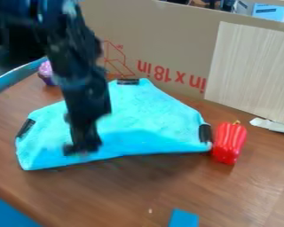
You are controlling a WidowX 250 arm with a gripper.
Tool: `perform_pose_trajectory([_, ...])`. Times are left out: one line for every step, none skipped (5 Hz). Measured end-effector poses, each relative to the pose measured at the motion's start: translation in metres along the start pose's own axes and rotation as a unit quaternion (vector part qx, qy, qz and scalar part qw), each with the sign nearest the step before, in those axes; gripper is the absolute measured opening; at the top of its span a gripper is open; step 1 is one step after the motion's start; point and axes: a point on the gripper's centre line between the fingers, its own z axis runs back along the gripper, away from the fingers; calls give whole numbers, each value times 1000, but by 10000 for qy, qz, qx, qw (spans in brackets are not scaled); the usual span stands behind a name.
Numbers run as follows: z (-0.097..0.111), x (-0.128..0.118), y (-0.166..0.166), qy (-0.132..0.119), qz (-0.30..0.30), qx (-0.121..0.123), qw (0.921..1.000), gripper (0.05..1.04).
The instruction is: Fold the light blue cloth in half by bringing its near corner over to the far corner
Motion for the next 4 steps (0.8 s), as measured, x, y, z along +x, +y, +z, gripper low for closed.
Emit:
perform_pose_trajectory([2, -1, 30, 375, 254, -320, 9985, 78])
perform_pose_trajectory([-17, 1, 61, 727, 411, -497, 9953, 78])
perform_pose_trajectory([-31, 2, 92, 1028, 356, -536, 9926, 78])
perform_pose_trajectory([-37, 4, 118, 1003, 173, -275, 9944, 78])
